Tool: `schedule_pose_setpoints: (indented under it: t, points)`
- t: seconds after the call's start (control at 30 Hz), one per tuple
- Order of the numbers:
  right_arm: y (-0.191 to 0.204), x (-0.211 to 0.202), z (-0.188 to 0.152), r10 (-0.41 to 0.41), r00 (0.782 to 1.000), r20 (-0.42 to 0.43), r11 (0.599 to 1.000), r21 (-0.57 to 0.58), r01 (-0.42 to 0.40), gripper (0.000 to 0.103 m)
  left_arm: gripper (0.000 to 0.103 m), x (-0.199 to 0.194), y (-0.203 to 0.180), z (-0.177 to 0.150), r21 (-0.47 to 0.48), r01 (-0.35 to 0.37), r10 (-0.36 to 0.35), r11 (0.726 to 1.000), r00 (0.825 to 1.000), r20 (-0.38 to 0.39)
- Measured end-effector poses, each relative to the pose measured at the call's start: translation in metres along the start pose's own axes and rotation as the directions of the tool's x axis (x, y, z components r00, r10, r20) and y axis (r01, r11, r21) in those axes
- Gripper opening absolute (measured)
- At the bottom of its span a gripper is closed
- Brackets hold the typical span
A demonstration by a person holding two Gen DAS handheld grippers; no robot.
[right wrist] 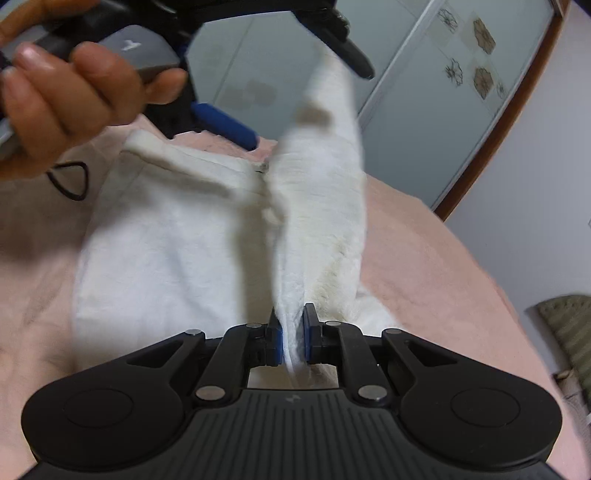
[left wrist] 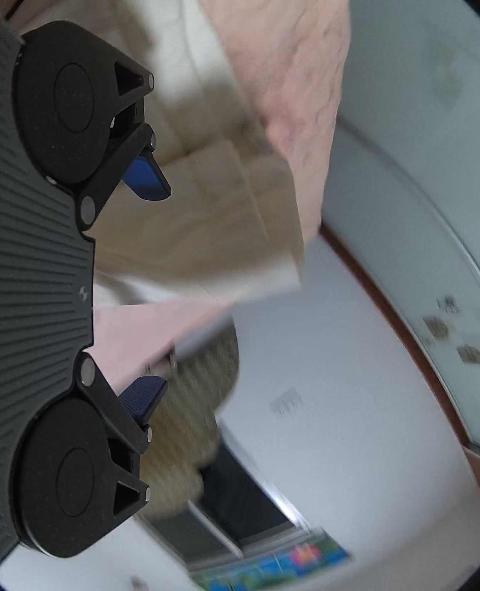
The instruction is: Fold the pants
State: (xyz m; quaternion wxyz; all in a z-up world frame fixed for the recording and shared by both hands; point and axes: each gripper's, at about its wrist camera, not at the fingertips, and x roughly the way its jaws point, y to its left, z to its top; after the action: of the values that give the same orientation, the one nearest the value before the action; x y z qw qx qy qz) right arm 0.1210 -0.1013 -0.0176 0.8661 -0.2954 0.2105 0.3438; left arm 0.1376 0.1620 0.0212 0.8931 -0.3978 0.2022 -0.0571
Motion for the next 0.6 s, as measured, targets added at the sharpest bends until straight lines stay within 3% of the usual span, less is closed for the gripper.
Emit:
schedule_pose_setpoints:
  t: [0.07,0.1,0.13,0.2,0.27,0.33,0.5,0.57,0.6]
  points:
    - [0.002,0.000,-0.001,0.005,1.000,0.006,1.000,0.028,-0.005,0.010,0.073,0.003,0.005,0.000,-0.004,-0.023,0.023,1.000,1.000,-0.019]
    - [0.002,0.000,-0.003,0.008,1.000,0.007,0.999,0.042,-0.008,0.010,0.043,0.005,0.007,0.000,-0.006,-0.038,0.038,0.999,0.999,-0.037]
    - [0.003,-0.001,-0.003,0.001,1.000,0.007,0.999,0.052,-0.002,0.010,0.025,0.007,0.010,0.000,-0.008,-0.066,0.065,0.998,0.996,-0.056]
    - [0.010,-0.003,-0.006,-0.067,0.998,0.009,0.997,0.032,0.067,0.013,0.012,0.007,0.018,-0.001,-0.035,-0.070,0.067,0.997,0.995,-0.080]
    - [0.016,-0.005,-0.007,-0.148,0.989,-0.004,0.989,-0.001,0.148,0.035,0.010,0.001,0.021,0.000,-0.024,-0.064,0.062,0.998,0.995,-0.081]
    - [0.023,-0.012,-0.013,-0.224,0.975,0.003,0.973,-0.058,0.224,0.043,0.010,0.000,0.022,0.001,0.002,-0.073,0.073,0.997,0.994,-0.082]
    - [0.015,-0.033,-0.029,-0.385,0.921,-0.052,0.918,-0.127,0.377,0.040,0.013,0.004,0.032,0.009,0.020,-0.105,0.107,0.994,0.988,-0.113]
    - [0.009,-0.039,-0.033,-0.387,0.919,-0.076,0.919,-0.109,0.378,0.016,0.013,0.006,0.035,0.012,0.031,-0.113,0.116,0.993,0.984,-0.135]
    - [0.009,-0.044,-0.032,-0.379,0.923,-0.074,0.923,-0.100,0.371,0.015,0.012,0.005,0.035,0.013,0.046,-0.112,0.118,0.993,0.983,-0.140]
